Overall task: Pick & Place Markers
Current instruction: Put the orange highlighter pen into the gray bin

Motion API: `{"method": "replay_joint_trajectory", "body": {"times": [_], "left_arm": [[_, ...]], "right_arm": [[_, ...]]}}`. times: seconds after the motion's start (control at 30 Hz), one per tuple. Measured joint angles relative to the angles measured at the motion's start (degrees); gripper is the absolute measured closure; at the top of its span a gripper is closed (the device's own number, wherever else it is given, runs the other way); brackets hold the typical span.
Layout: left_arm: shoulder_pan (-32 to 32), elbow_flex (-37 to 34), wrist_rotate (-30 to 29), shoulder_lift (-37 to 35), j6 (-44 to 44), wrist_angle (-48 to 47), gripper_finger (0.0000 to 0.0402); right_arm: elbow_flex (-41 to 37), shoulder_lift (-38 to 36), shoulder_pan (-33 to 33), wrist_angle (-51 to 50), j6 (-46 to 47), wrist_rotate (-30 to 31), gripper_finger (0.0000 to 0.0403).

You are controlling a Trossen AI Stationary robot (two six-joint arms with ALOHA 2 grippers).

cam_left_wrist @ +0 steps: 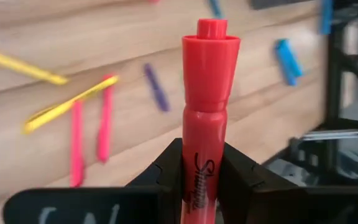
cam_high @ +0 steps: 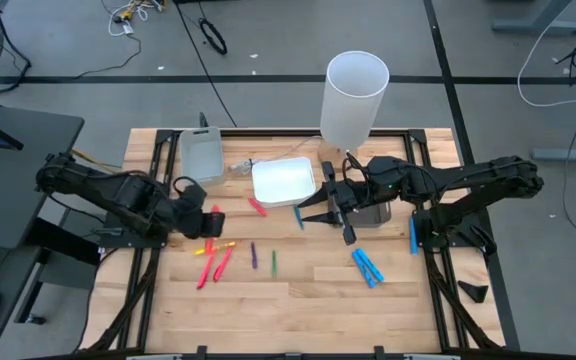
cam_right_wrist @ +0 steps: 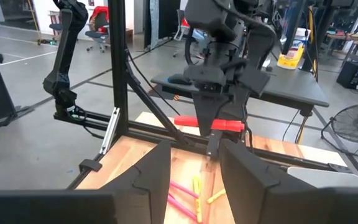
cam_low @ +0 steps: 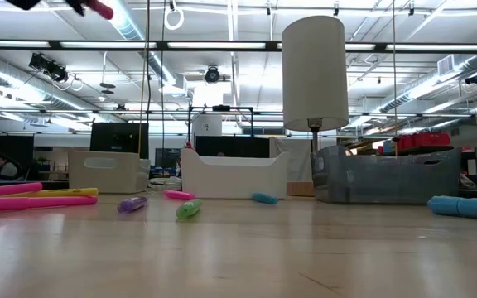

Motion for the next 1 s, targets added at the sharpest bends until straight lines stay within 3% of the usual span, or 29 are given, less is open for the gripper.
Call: {"method": "replay_joint_trajectory", "body": {"times": [0.27,0.53,0.73,1.0], "left_arm": [[0.07,0.00,5.37,0.03,-6.92,-10.93,0.0334],[2.37,0.00,7.69,-0.03,-7.76,-13.67,0.0334],[13.03,0.02,11.87,-1.43,-0.76,-16.59,0.0334],[33.12,0.02,18.63,-1.44,14.75,-17.18,0.0333]], "right_arm": [[0.00,0.00,0.00,-0.02,-0.07,0.02,0.0264],[0.00,0.02,0.00,-0.02,-0.10,0.00,0.0264],[0.00,0.02,0.00,-0.02,-2.17,0.01,0.0264],[0.02,0.02,0.02,0.50,-3.45,0.00,0.0264]]}}
